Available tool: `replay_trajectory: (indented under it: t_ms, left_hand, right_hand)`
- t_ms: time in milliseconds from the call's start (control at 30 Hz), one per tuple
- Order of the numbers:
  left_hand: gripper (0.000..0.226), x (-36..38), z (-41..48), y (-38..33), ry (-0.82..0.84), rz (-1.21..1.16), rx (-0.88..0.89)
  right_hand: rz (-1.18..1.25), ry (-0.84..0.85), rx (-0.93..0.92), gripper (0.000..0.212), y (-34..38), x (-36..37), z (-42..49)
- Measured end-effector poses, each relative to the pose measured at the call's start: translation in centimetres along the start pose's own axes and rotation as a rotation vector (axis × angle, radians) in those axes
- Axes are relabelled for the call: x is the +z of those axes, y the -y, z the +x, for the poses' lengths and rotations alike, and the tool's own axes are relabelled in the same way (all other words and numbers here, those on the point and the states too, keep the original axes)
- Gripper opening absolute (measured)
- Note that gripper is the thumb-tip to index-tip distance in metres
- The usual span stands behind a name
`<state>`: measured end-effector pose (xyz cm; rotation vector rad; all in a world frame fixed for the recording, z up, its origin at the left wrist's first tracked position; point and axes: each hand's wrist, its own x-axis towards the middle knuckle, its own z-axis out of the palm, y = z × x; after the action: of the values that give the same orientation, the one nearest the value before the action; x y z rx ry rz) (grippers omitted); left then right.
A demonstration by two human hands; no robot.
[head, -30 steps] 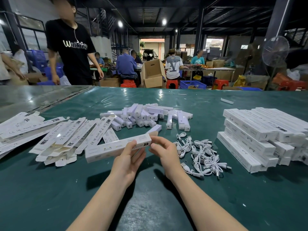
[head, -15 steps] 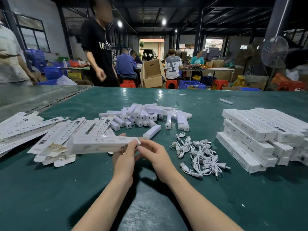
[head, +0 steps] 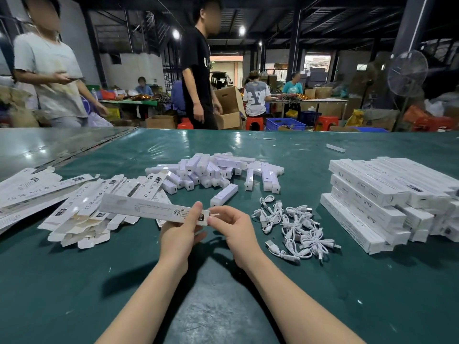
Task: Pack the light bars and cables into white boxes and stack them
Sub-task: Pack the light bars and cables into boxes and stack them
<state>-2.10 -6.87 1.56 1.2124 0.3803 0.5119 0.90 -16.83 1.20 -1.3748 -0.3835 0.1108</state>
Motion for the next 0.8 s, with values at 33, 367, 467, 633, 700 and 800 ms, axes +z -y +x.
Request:
replay_trajectory:
  t_ms: [33, 367, 467, 633, 700, 800]
  left_hand:
    - [0.016, 0.01, 0.00, 0.10, 0.011, 0.009, 0.013]
    - [0.007, 0.25, -0.03, 0.43, 0.150, 0.042, 0.036]
    - [0.004, 0.24, 0.03, 0.52, 0.144, 0.011, 0.055]
    - [0.006, 0.13, -0.06, 0.74, 0.189, 0.018, 0.071]
    - [0.007, 0.10, 0.00, 0.78, 0.191, 0.019, 0.074]
    - [0.008, -0.06, 0.20, 0.79, 0.182, -0.008, 0.061]
  right_hand:
    - [0.003, -0.007, 0.006, 0.015, 0.03, 0.00, -0.02]
    - [0.109, -0.118, 0.009, 0.030, 0.14, -0.34, 0.03]
    - [0.223, -0.120, 0.045, 0.024, 0.30, -0.47, 0.18]
    - [-0.192, -0.253, -0.075, 0.023, -0.09, -0.63, 0.09]
    - [-0.403, -0.283, -0.142, 0.023, -0.21, -0.54, -0.02]
    - [-0.340, -0.267, -0.142, 0.027, -0.20, -0.34, -0.07]
